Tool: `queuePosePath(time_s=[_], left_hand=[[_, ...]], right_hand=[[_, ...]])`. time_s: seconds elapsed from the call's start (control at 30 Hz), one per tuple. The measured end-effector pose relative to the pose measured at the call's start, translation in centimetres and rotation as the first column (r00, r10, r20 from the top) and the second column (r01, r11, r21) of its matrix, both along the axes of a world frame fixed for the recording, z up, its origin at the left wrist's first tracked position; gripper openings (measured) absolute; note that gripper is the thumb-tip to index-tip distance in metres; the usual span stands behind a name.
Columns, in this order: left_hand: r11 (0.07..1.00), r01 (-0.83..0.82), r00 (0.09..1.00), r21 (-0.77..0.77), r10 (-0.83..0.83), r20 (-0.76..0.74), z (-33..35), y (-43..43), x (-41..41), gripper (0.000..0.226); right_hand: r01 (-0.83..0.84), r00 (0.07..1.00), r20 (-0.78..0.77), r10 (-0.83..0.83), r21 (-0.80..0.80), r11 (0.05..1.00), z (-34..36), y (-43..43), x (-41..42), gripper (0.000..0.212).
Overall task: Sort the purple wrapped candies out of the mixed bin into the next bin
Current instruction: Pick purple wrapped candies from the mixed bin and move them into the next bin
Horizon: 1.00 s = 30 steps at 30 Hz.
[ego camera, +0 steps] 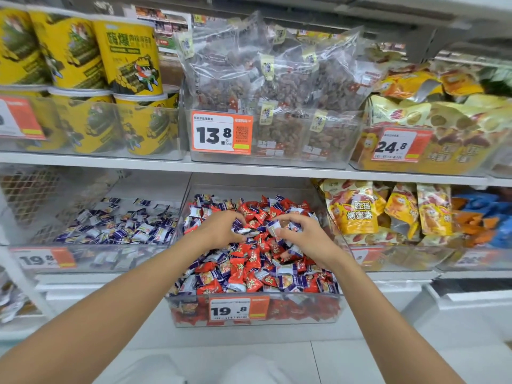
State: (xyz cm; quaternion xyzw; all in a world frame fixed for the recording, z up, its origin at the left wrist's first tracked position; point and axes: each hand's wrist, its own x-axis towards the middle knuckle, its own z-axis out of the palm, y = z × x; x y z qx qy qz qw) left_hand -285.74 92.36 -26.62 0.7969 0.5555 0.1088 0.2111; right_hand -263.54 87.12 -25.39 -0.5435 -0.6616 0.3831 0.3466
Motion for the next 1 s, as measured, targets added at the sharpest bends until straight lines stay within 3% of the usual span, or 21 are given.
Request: queuePosePath(time_s=[0.17, 0.33, 0.5, 0.73, 0.93, 1.0], left_hand=[[0.999, -0.02, 0.999, 0.031, 0.019, 0.039, 0.8, -0.9, -0.1, 0.042], [0.992, -0.052, 0.973, 0.114, 0.024, 0.228, 1.7, -1.9, -2.0, 0.035], [0.985, -0.127, 0.909, 0.118, 0.068, 0.411, 3.3, -3.4, -3.2, 0.029], [0.975, -0.166, 0.852, 0.145, 0.068, 0.519, 4.9, -4.7, -7.0, 0.021], [0.931, -0.357, 0.749, 0.077, 0.236, 0.619, 3.2, -4.4, -16.0, 0.023], [0.9, -0.431, 0.742, 0.063, 0.314, 0.592, 2.0, -3.8, -19.3, 0.023]], right_hand=[[0.004, 0.999, -0.054, -0.006, -0.044, 0.999, 0.3, -0.5, -0.1, 0.032], [-0.025, 1.0, 0.004, 0.026, -0.026, 0.999, 1.4, -1.0, -0.3, 0.015], [-0.018, 1.0, 0.016, 0.018, -0.022, 1.0, 2.5, -1.4, -2.1, 0.016], [-0.018, 0.999, 0.041, 0.017, 0.006, 1.0, 4.1, -1.9, -5.7, 0.014], [-0.156, 0.971, 0.187, 0.15, 0.015, 0.988, 5.4, -1.5, -12.2, 0.019], [-0.221, 0.952, 0.222, 0.211, 0.021, 0.975, 5.5, -0.8, -14.9, 0.019]])
